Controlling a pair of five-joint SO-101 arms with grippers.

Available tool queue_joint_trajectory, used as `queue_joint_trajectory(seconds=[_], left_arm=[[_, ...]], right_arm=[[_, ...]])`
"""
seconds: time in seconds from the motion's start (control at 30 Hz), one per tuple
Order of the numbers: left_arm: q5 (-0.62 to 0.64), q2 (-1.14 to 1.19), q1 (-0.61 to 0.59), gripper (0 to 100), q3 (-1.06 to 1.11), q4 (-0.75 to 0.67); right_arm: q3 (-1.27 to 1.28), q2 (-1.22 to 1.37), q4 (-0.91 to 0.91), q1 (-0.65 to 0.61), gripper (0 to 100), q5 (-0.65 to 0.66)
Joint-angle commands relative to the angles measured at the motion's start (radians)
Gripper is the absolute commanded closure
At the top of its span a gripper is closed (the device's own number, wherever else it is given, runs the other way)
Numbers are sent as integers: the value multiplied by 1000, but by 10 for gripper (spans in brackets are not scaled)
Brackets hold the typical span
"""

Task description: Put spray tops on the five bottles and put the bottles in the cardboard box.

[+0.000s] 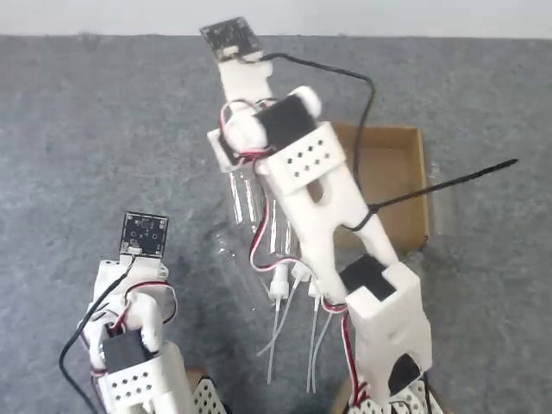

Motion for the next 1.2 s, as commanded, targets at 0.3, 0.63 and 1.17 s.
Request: queue_joint_trajectory(seconds=[0.3, 0.63, 1.17], left_arm=[[-8, 15, 6, 969, -7, -6], [-8, 15, 6, 969, -7, -6], [-8, 15, 6, 969, -7, -6]], right_arm=[[618, -684, 42, 266, 824, 221], [1257, -906, -35, 297, 817, 264], [1769, -906, -467, 305, 817, 189]])
